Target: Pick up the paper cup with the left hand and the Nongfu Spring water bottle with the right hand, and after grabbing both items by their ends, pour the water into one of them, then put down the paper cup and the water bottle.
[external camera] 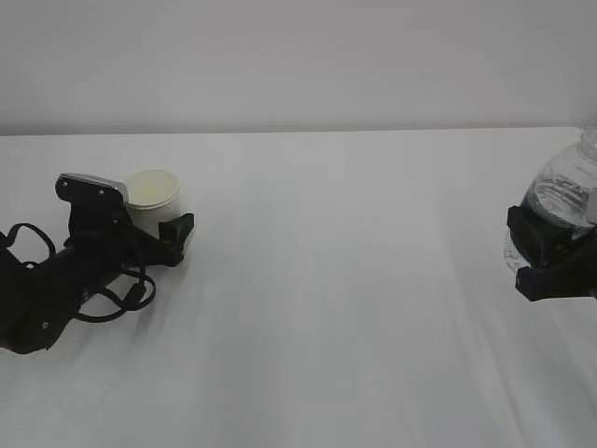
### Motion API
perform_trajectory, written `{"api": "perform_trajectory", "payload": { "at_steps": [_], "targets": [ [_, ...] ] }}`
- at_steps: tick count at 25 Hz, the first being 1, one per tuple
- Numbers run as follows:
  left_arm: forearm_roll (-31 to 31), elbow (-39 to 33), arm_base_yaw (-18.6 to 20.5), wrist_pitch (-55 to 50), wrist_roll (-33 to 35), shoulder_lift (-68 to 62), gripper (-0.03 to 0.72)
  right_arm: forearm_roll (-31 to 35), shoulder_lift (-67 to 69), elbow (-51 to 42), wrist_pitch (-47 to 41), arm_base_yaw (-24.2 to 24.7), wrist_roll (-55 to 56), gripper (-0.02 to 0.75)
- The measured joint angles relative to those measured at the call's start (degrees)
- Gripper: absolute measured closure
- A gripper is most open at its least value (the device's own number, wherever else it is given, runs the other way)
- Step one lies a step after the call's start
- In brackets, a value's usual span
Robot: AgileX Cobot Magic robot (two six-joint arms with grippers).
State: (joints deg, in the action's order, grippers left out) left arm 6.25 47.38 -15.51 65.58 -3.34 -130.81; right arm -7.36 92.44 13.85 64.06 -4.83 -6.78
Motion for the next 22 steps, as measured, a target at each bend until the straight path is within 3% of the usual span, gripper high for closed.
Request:
{"api": "perform_trajectory", "payload": {
  "at_steps": [15, 22],
  "targets": [
    [-0.1, 3.2, 0.0, 0.0, 0.0, -1.56, 0.048, 0.0, 0.0, 0.0, 0.0, 0.0, 0.0, 0.334],
    [-0.1, 3.2, 0.0, 0.0, 0.0, -1.56, 0.131, 0.0, 0.0, 0.0, 0.0, 0.0, 0.0, 0.334]
  ]
}}
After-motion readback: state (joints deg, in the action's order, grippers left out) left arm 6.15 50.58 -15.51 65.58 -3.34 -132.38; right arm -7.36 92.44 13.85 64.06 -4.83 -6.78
